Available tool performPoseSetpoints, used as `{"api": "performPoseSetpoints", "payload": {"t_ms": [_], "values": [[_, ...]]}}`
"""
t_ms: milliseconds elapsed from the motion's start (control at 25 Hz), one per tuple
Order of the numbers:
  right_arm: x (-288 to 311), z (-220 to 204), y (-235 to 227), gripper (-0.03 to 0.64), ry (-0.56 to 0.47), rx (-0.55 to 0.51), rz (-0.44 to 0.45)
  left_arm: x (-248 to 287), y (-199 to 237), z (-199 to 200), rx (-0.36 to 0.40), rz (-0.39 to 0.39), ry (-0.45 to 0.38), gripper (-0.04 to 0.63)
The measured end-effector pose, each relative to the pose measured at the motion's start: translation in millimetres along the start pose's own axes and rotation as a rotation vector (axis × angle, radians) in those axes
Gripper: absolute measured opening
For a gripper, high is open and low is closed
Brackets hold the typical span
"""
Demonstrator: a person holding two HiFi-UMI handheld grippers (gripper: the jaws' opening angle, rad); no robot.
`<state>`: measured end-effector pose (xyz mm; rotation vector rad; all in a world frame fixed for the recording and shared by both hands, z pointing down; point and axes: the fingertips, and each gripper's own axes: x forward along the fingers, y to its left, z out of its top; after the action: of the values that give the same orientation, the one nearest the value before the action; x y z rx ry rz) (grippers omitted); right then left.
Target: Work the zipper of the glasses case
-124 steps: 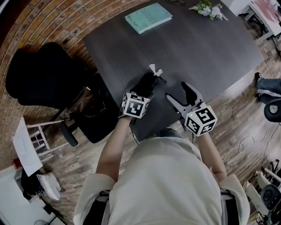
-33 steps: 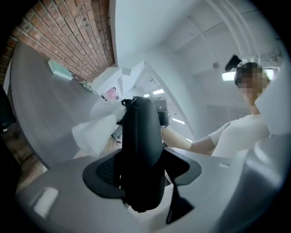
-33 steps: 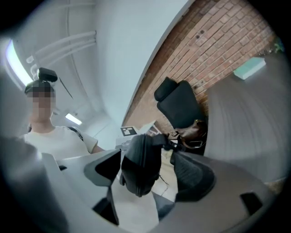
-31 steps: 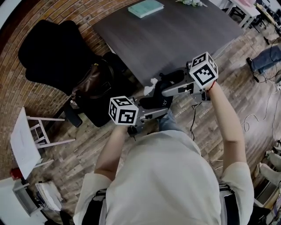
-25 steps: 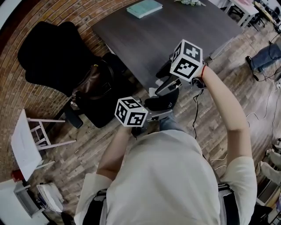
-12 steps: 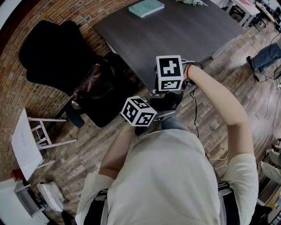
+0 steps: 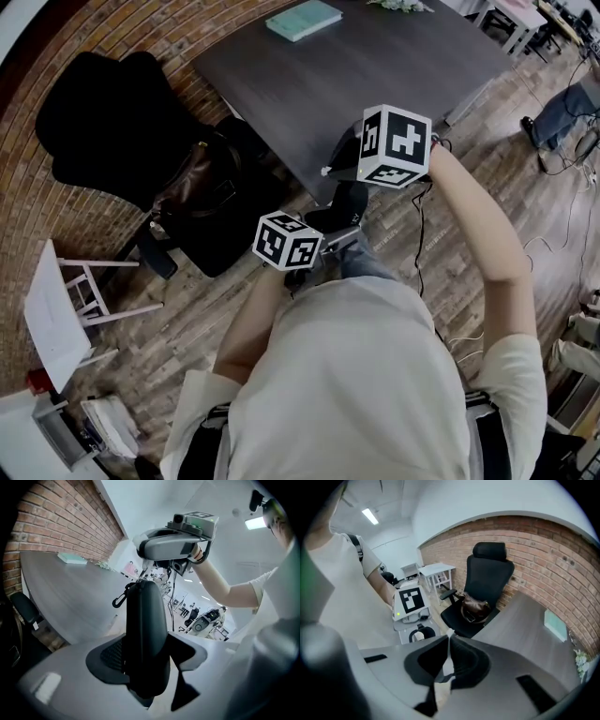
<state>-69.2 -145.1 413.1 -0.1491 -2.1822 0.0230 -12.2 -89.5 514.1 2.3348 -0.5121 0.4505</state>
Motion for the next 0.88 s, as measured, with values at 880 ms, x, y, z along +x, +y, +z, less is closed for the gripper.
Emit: {"api": "performPoseSetpoints", "payload": {"t_ms": [880], "values": [[-60.3, -30.4, -31.9, 0.009, -0.298, 0.173, -0.295, -49.1, -5.2, 52.8, -0.002, 0.020, -0.306, 0.264]]}}
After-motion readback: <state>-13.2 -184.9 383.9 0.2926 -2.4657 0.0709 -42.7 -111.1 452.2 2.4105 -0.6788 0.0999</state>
